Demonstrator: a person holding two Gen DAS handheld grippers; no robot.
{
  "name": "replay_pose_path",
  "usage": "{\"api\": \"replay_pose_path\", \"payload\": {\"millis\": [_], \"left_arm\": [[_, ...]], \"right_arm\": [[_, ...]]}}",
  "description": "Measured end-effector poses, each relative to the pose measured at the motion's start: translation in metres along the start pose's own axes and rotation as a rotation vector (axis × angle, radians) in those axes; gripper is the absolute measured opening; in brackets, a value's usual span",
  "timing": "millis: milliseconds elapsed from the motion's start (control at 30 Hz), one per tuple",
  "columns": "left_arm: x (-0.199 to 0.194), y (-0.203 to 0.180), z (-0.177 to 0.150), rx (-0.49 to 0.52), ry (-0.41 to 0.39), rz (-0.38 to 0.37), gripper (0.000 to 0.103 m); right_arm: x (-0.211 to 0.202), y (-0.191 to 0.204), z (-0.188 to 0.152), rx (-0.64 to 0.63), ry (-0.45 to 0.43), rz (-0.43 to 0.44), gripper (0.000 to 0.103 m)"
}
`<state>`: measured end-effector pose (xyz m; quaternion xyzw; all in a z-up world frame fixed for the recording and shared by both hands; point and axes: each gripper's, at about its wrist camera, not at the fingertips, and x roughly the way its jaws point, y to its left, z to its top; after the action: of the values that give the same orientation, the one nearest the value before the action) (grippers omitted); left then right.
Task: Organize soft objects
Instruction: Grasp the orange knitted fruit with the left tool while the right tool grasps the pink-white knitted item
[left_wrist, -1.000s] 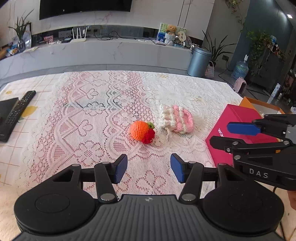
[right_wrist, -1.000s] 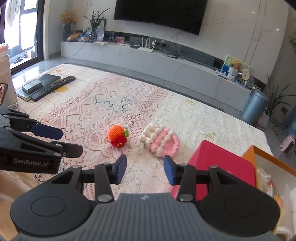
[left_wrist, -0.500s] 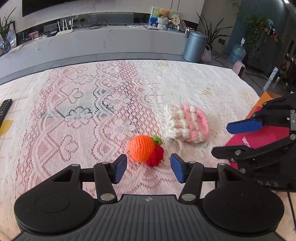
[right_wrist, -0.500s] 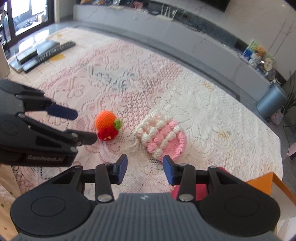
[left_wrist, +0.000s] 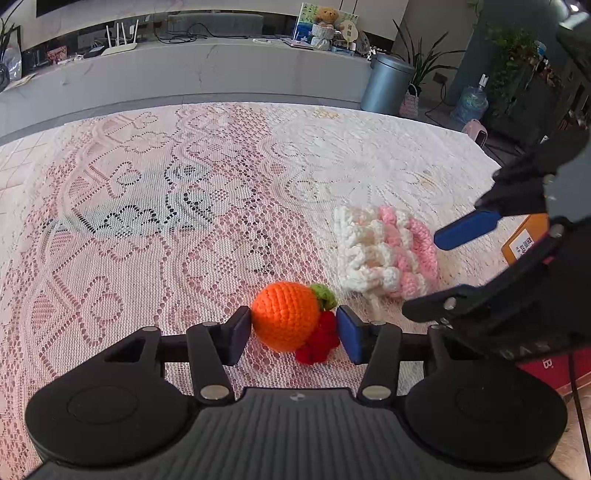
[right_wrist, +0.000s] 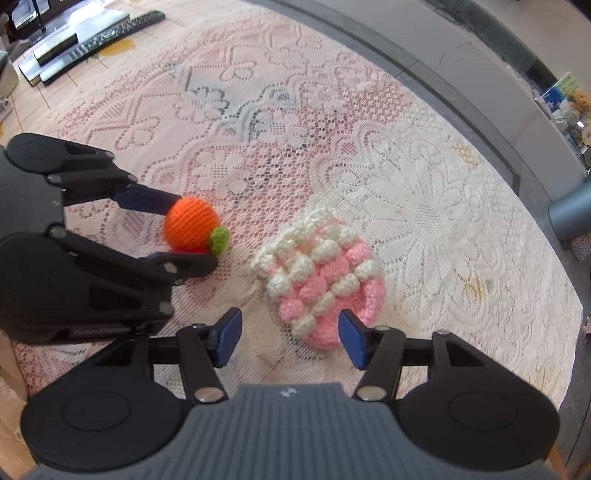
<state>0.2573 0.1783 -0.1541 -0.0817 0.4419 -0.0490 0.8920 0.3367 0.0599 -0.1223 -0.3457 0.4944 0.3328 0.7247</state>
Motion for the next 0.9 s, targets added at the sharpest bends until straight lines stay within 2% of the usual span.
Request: {"api": "replay_pose_path", "payload": {"millis": [133,267,333,567,600,700,767,833,900], "left_arm": [[-0.004,0.007,0.001,-0.041,-0.025,0.018,0.055],[-0.011,0.014,0.004,-0.081,-0.056,0.040,0.055],[-0.012,0.016,0.004,-0.094,-0.052,0.048,0.055],[-0.013,0.017,0.003,-0.105,-0.056,0.031,0.055],[-0.012,0.016,0.003,-0.104,-0.056,0.029,0.055],[-0.012,0.016,0.002,-0.100,-0.051,0.028,0.055],[-0.012,0.015,0.002,-0.097,-0.052,0.029,0.055],[-0.013,0.015,0.002,-0.092,-0.057,0.031,0.055],[-0.013,0.014,0.002,-0.085,-0.058,0.033,0.055]], "right_arm": [[0.008,-0.005,0.009,-0.028,0.019,0.008,0.071],[0.017,-0.013,0.020,-0.009,0.042,0.045,0.072],[0.025,-0.013,0.025,-0.013,0.059,0.050,0.078],[0.043,-0.019,0.034,0.031,0.098,0.070,0.082],[0.044,-0.021,0.034,0.041,0.098,0.069,0.080],[0.045,-0.026,0.032,0.065,0.096,0.042,0.060],[0.043,-0.030,0.031,0.077,0.089,0.048,0.054],[0.041,-0.028,0.029,0.072,0.080,0.030,0.042],[0.039,-0.024,0.027,0.044,0.069,0.008,0.036]]}}
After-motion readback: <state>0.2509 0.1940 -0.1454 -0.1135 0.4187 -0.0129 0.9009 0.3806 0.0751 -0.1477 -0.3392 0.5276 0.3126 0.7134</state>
